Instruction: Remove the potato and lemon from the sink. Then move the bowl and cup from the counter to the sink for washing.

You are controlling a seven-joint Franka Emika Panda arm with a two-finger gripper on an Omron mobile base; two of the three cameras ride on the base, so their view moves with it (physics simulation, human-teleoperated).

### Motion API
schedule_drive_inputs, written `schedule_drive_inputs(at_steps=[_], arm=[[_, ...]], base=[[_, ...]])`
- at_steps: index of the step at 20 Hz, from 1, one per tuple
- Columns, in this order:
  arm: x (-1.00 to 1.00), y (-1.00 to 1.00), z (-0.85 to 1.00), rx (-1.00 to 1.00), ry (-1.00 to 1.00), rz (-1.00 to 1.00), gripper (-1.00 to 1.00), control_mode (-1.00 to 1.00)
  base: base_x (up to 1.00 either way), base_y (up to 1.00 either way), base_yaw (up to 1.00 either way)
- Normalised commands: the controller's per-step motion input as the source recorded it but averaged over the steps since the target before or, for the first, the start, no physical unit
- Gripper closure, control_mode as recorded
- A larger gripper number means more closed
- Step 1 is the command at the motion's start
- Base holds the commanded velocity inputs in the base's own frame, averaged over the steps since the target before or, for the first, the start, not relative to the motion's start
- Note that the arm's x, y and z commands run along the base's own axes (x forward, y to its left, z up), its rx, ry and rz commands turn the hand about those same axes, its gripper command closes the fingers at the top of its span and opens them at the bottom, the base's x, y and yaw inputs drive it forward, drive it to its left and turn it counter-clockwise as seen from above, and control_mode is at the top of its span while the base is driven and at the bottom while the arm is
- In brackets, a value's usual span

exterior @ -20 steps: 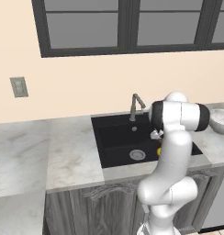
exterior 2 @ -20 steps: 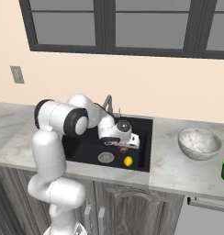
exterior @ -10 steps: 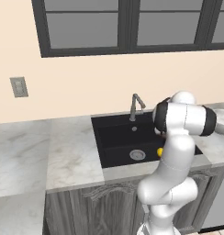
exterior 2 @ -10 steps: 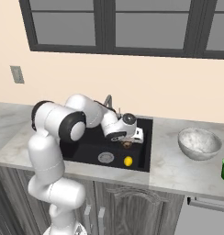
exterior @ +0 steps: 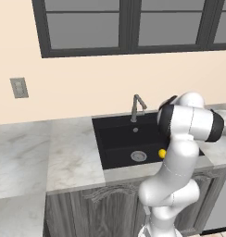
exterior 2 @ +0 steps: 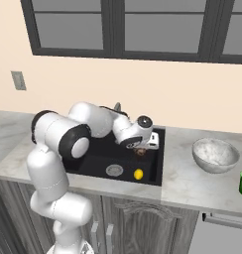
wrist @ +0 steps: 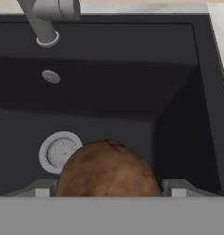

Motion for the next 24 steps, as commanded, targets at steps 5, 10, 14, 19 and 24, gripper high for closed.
schedule_drive_inputs(at_steps=[5, 10, 14, 19, 24], arm=[[-0.03, -0.06, 0.24, -0.05, 0.00, 0.00, 1.00, -1.00], [0.00, 0.00, 0.24, -0.08, -0.01, 0.00, 1.00, -1.00], [0.00, -0.01, 0.26, -0.09, -0.05, 0.00, 1.00, -1.00], [0.00, -0.04, 0.33, -0.04, -0.04, 0.00, 1.00, -1.00], [0.00, -0.08, 0.35, -0.02, 0.00, 0.00, 1.00, -1.00]], base=[[0.00, 0.00, 0.00], [0.00, 0.00, 0.00], [0.00, 0.00, 0.00], [0.00, 0.00, 0.00], [0.00, 0.00, 0.00]])
